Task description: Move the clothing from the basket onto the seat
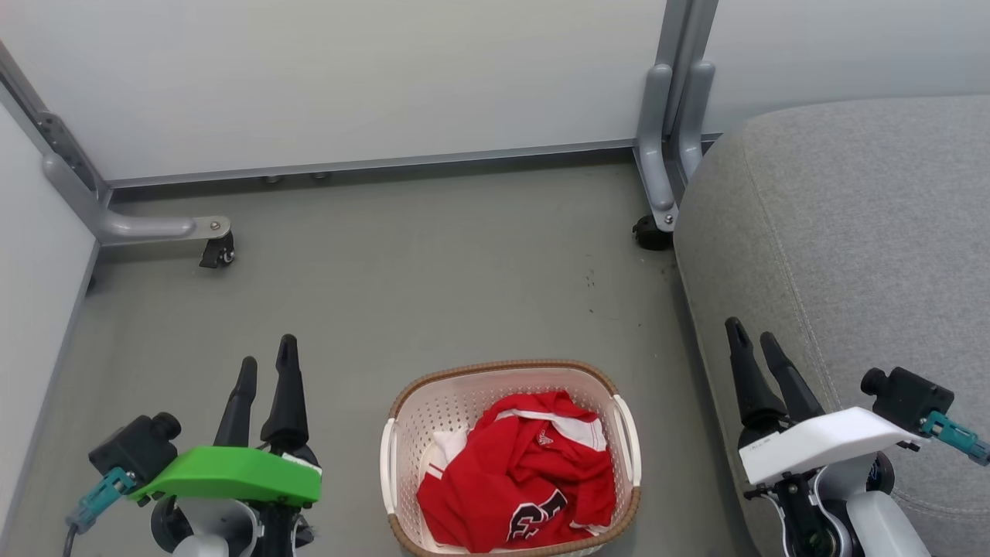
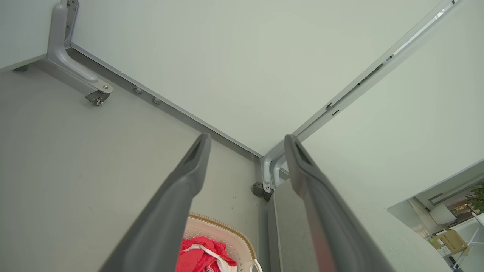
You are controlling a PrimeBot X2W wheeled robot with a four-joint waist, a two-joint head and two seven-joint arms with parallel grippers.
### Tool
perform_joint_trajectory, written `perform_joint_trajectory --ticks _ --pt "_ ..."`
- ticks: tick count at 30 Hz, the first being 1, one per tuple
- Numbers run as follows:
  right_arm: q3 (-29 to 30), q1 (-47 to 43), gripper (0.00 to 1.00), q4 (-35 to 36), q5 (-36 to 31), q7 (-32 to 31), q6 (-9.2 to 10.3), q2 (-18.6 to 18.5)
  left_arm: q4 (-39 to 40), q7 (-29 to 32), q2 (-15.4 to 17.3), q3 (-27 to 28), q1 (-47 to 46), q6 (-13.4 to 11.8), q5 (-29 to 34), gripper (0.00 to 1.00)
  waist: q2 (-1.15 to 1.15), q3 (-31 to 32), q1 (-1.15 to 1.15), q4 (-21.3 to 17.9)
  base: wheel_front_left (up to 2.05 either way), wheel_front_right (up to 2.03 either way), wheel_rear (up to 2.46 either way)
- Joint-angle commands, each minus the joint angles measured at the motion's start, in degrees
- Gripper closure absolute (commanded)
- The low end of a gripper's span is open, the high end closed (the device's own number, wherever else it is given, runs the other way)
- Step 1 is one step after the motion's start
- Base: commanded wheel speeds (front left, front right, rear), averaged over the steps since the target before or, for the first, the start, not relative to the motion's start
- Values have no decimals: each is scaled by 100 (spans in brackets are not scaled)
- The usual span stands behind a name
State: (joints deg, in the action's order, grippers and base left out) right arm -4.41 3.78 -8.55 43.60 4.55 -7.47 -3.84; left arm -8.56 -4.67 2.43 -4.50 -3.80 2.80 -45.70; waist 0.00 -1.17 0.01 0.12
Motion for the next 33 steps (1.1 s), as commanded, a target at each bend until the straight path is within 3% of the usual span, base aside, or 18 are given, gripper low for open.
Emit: perform_joint_trajectory --ticks 1,33 --pt "-43 29 0 115 -210 66 -1 -32 102 -56 34 -39 -55 -35 195 0 0 6 0 -1 0 0 0" --pt "-387 -20 0 370 -2305 566 -2 -96 339 -554 49 -498 -97 -175 2236 0 0 -83 0 -18 0 0 0"
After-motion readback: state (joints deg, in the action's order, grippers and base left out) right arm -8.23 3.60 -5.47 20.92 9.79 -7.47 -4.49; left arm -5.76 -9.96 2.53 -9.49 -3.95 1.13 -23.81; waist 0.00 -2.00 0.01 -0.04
